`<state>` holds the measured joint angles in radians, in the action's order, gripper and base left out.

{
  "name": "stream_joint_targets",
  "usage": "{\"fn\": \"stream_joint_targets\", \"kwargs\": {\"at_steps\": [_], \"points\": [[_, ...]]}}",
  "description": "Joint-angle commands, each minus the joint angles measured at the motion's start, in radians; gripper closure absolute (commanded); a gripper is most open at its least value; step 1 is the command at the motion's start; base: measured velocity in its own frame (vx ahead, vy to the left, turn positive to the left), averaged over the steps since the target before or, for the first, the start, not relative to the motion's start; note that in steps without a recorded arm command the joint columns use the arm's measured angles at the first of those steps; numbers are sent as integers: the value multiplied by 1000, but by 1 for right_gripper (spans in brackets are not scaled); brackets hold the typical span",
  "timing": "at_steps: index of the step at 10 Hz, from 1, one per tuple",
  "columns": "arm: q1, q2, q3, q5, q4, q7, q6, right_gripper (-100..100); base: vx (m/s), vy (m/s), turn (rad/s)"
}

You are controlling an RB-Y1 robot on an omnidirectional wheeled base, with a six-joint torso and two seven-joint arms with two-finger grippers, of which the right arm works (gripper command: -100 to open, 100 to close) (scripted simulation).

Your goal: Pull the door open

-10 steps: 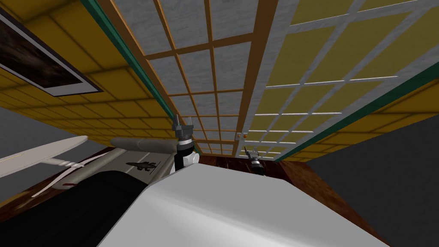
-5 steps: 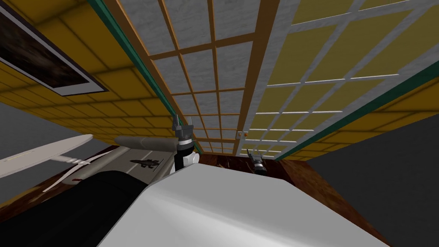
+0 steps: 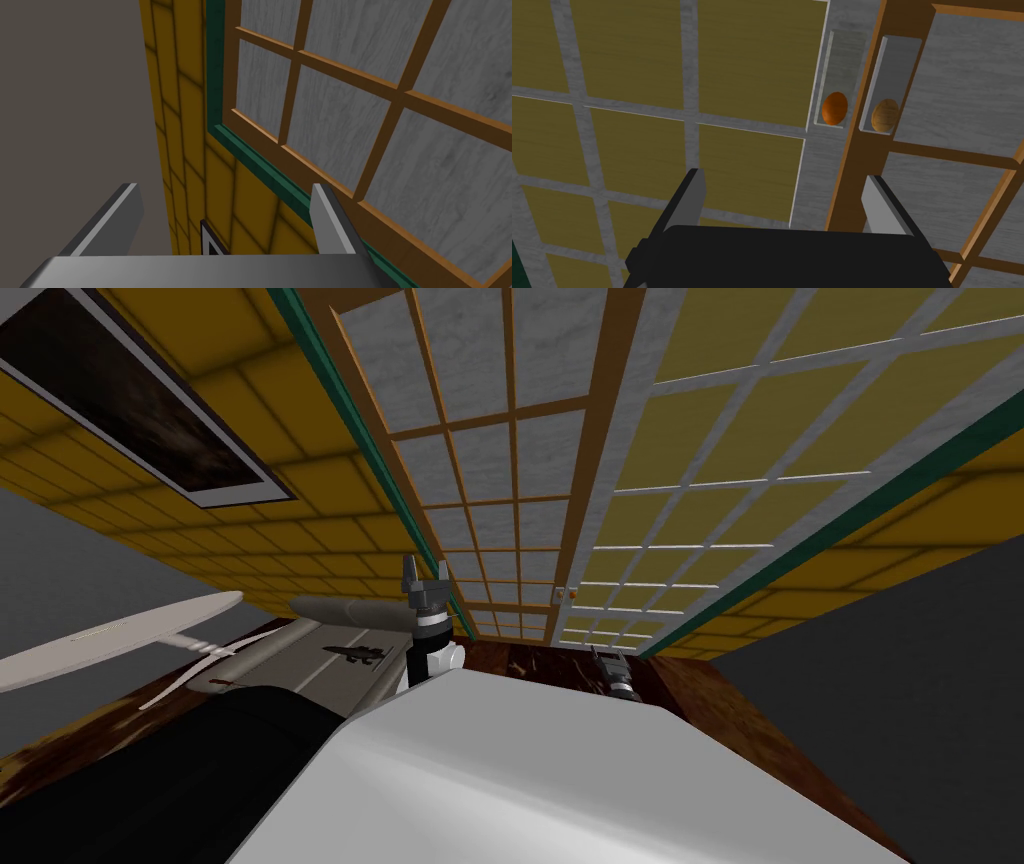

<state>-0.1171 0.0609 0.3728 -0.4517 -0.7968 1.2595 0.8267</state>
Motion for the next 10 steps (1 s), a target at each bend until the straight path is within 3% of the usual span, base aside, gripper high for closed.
{"fn": "stream_joint_targets", "kwargs": {"at_steps": [1,3,7,10], "points": [[-28,13,11,6,-21,-7,-9,-100,-132,-2,39],[-48,42,56,32,2,2,-13,-100,-153,-14,79],[-74,78,133,76,42,17,-19,-100,-144,-33,85],[-76,82,147,84,49,20,-20,-100,-45,-30,30]]}}
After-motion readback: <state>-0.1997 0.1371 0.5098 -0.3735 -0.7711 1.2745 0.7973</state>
